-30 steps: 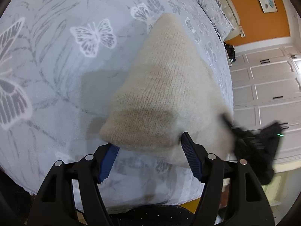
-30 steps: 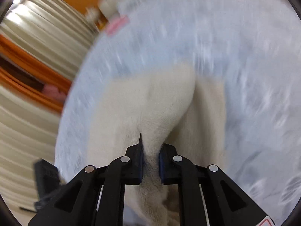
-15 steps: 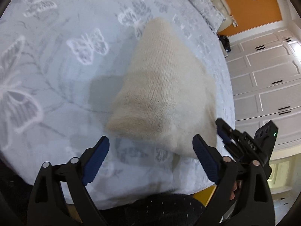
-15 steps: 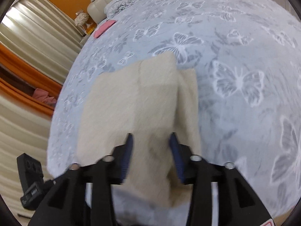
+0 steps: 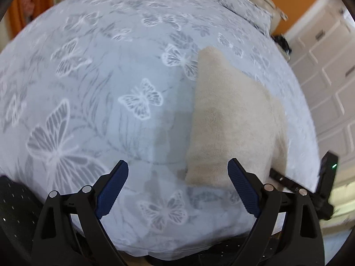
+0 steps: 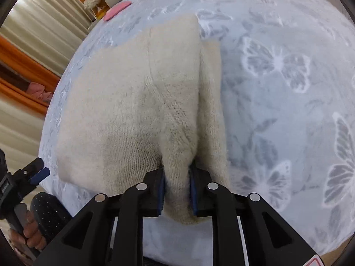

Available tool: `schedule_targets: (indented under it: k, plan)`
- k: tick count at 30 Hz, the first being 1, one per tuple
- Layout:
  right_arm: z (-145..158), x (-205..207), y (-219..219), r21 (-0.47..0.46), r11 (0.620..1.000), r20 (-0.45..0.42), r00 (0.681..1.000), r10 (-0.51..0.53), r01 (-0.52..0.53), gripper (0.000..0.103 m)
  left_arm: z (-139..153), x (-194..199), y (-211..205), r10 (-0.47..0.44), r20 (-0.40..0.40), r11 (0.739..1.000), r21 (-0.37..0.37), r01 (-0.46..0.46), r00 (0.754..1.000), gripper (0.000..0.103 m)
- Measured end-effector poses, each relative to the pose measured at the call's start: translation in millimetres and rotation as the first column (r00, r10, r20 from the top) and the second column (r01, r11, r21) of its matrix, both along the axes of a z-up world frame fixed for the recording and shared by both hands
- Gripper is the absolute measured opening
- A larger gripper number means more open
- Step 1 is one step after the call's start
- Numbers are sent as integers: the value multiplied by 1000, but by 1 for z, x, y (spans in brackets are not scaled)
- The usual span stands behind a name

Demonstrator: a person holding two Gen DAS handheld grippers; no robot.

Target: Fold small clothes

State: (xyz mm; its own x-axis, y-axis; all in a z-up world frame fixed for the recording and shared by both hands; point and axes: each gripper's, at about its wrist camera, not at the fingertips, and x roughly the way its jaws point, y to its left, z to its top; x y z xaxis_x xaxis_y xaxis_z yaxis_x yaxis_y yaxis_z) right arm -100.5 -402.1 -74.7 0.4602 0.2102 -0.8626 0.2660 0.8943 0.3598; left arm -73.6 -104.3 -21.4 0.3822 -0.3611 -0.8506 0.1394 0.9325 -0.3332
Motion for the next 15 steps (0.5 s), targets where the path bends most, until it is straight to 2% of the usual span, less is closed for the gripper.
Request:
schedule_targets:
  k: [1, 4, 6, 9, 11, 15]
  plan:
    - [5, -1, 0, 5, 1000, 5, 1000, -5, 5, 20, 1, 0, -4, -14, 6, 1000, 14, 14, 1000, 89]
    - [19, -9, -3, 28, 999, 26, 999, -45, 44, 31, 3, 2, -16, -45, 29, 998, 46, 44, 999, 89]
    - [30, -14, -6, 4, 997, 44, 996, -73, 73, 53, 4, 4, -24, -62, 30, 997, 56, 60, 998, 89]
    - [40, -14, -13, -8, 993, 64, 991, -114, 115, 67, 6, 8, -32, -76, 28, 995, 61, 74, 997, 89]
    - [39, -13, -19, -5, 990, 60, 989, -137, 137, 72, 7, 11, -36, -78, 35, 995, 66, 76, 996, 89]
    - [27, 4, -22, 40, 990, 21, 990, -140, 139, 72, 7, 24, -44, -86, 20, 995, 48, 85, 996, 93]
